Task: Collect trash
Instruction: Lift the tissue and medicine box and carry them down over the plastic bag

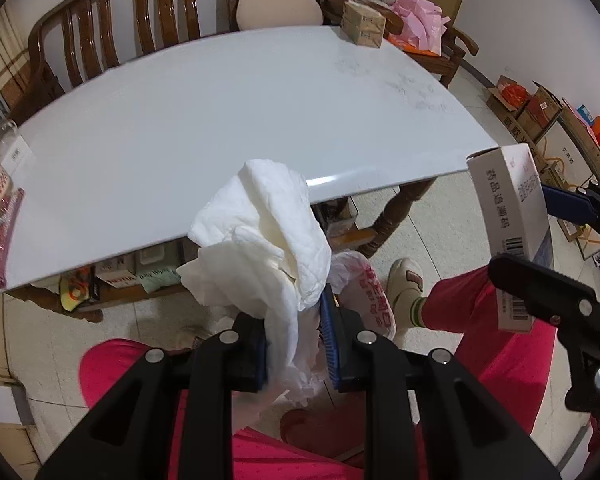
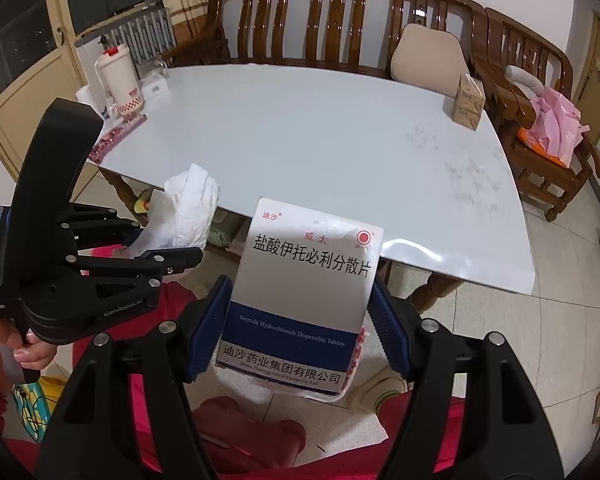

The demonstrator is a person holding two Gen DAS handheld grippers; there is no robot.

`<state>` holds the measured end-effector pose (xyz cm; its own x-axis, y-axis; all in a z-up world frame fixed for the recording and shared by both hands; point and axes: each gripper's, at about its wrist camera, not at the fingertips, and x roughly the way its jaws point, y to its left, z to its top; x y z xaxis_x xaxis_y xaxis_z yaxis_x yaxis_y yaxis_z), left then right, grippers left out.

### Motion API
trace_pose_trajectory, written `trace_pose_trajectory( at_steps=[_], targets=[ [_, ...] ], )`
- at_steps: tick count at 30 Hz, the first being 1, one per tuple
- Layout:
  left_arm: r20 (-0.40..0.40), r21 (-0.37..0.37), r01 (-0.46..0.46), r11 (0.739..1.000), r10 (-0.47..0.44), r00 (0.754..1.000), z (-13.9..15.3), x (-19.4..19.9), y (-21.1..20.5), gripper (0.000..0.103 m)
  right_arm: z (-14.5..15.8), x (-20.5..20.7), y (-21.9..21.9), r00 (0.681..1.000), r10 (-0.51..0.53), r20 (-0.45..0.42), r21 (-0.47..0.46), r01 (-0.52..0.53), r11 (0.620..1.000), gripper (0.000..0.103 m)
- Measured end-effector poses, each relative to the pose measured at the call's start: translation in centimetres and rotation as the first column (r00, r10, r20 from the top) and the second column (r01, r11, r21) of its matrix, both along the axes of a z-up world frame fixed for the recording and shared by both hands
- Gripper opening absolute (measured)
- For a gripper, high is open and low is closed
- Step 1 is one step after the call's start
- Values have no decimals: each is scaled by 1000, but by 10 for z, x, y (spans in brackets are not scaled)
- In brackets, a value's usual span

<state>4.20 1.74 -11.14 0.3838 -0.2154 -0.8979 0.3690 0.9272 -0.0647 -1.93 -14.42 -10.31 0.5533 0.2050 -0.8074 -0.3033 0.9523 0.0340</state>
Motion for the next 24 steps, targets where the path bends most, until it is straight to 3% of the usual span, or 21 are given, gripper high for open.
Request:
trace_pose_trajectory(
  at_steps=[11, 24],
  targets=[
    [-116, -11, 35, 999, -36, 993, -58, -5, -11, 22, -45, -2, 4, 999, -4, -54, -35, 2, 999, 67],
    [-280, 14, 47, 999, -41, 959, -140, 9, -25, 22, -121, 12, -2, 984, -50, -174, -49, 42, 998, 67]
  ],
)
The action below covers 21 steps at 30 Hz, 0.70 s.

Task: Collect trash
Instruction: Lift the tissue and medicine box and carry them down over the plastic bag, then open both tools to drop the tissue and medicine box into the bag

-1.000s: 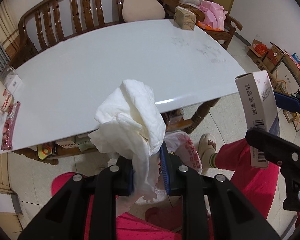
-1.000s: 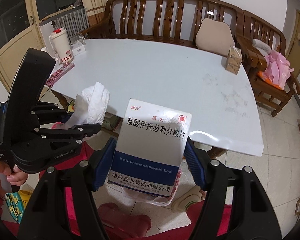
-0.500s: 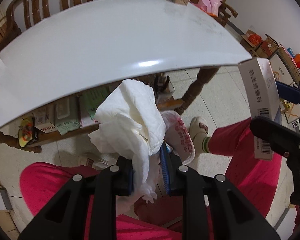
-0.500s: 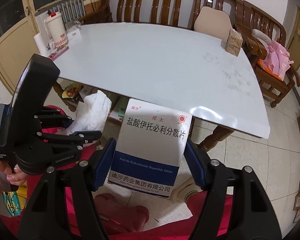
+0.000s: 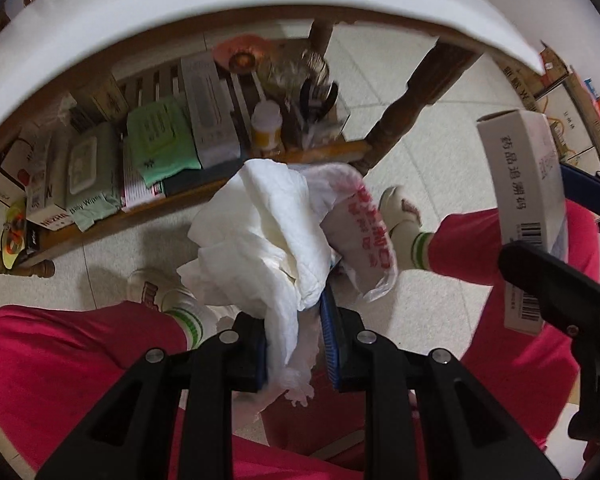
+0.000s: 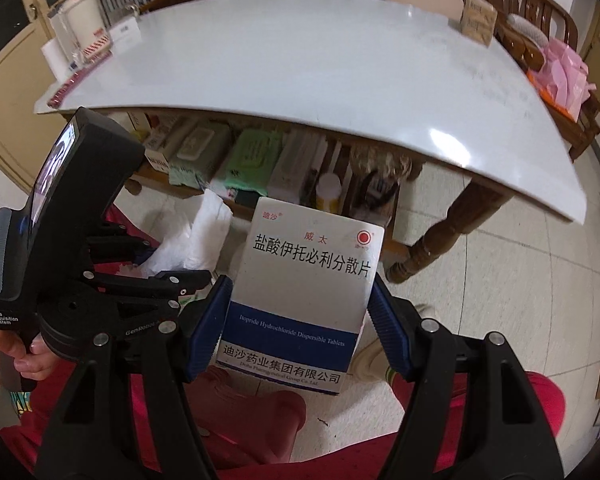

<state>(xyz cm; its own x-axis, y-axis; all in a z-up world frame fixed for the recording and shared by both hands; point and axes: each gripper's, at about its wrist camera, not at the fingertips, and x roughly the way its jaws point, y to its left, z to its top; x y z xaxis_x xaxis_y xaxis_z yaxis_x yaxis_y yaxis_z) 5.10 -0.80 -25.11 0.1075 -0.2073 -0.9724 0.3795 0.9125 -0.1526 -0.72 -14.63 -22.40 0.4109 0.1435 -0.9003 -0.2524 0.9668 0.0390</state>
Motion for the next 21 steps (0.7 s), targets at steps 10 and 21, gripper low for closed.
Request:
trace_pose_trajectory(
  at_steps=[10, 21],
  targets=[
    [-103, 20, 3, 1000, -1, 995, -55, 19, -10, 22, -62, 22, -9, 993, -51, -102, -14, 50, 999, 67],
    [-266, -5, -44, 999, 41, 963, -111, 39, -11, 22, -128, 45, -23, 965, -120, -234, -3, 123, 992, 67]
  ],
)
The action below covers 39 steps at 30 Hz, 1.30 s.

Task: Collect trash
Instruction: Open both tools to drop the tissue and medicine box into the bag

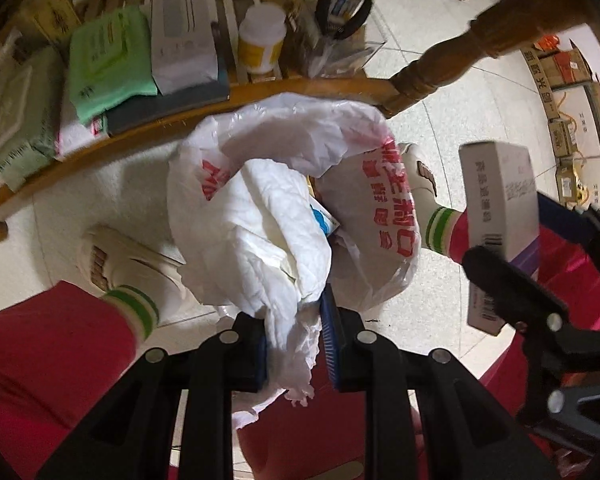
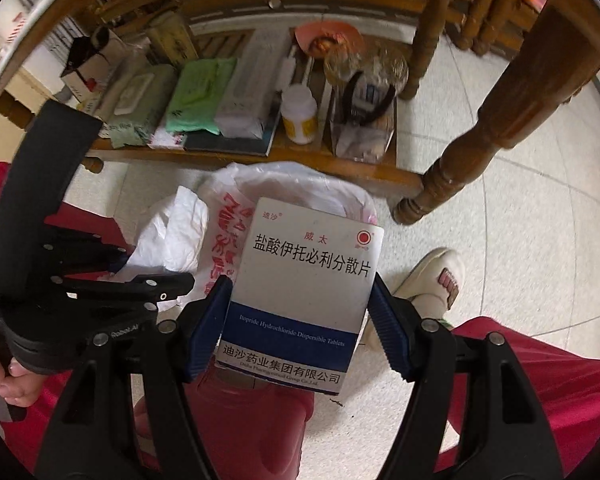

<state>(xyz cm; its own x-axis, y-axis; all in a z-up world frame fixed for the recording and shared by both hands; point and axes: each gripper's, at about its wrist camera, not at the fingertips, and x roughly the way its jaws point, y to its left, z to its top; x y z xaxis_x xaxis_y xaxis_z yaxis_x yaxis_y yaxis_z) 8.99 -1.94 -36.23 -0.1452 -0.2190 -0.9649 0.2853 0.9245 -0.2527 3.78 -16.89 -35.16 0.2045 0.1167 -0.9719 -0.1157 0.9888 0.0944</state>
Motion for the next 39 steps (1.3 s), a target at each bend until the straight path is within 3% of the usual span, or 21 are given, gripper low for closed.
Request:
trace_pose_trajectory(
  at_steps=[11, 15, 24, 27, 30, 34, 39],
  targets=[
    [-124, -48, -122, 991, 115, 986, -47, 25, 2, 22, -63, 22, -8, 989, -34, -143, 1, 35, 999, 67],
    [-174, -54, -136, 989, 125, 977, -66, 29, -1, 22, -76, 24, -9, 983, -37, -180, 5, 38, 999, 67],
    [-206, -31, -176, 984, 166, 964, -82, 35, 4, 23, -91, 30, -4, 973, -30, -228, 23, 36, 999, 67],
    [-187, 18, -162, 987, 162, 969, -84, 35, 3, 36, -93, 32, 0, 972, -24, -233, 21, 30, 999, 69],
    [-190, 37, -153, 988, 157, 969, -84, 34, 3, 50, -94, 32, 1, 971, -20, -239, 9, 23, 1000, 76],
    [-168, 71, -153, 986, 164, 972, -84, 35, 5, 61, -93, 33, -3, 970, -31, -240, 17, 36, 999, 76],
    [-151, 79, -165, 983, 176, 973, -81, 37, 8, 65, -93, 34, -5, 968, -41, -247, 20, 47, 999, 76]
  ],
)
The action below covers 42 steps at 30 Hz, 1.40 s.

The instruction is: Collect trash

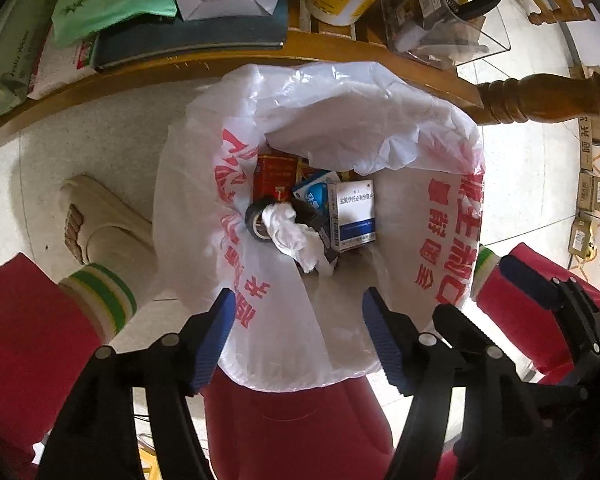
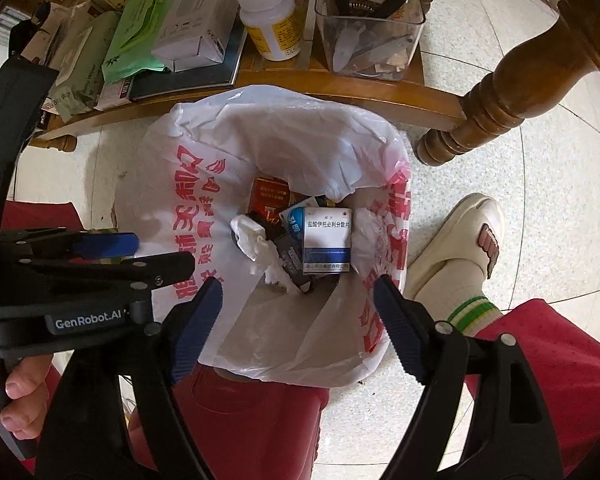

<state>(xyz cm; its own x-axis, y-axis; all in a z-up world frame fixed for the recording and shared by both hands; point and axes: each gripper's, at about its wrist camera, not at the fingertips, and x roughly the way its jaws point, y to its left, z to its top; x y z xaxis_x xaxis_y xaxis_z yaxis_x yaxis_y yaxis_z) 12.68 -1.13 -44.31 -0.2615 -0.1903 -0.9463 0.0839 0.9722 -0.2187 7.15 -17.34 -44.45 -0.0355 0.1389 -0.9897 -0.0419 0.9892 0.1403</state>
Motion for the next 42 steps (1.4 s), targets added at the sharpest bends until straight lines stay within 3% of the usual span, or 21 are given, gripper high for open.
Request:
trace_pose_trajectory(
  at_steps=[10, 17, 22, 26, 32, 34, 42],
  targets=[
    [107, 50, 21, 999, -27, 994, 26, -2, 4, 81, 12, -4, -2, 1000, -9, 19, -68, 10, 998, 77],
    [182, 95, 4, 995, -21, 983, 50, -13, 11, 83, 37, -17, -2, 995, -11, 102, -158, 27, 987, 84],
    [282, 163, -14, 986, -33, 959, 79, -22, 17, 84, 72, -29, -7, 981, -56, 188, -137, 83, 987, 85],
    [367, 183, -2, 983, -66, 928, 108, -36, 12, 84, 110, -45, -1, 955, -58, 291, -126, 98, 987, 92],
    [510, 194, -18, 981, -85, 856, 161, -63, 8, 84, 162, -76, 3, 905, -47, 424, -135, 114, 984, 92],
    [568, 200, -32, 979, -89, 818, 183, -72, 7, 84, 181, -86, 5, 880, -48, 472, -136, 127, 983, 92],
    [796, 199, -123, 972, -87, 599, 290, -111, 4, 85, 278, -131, 8, 712, -30, 701, -139, 177, 974, 93]
  ],
)
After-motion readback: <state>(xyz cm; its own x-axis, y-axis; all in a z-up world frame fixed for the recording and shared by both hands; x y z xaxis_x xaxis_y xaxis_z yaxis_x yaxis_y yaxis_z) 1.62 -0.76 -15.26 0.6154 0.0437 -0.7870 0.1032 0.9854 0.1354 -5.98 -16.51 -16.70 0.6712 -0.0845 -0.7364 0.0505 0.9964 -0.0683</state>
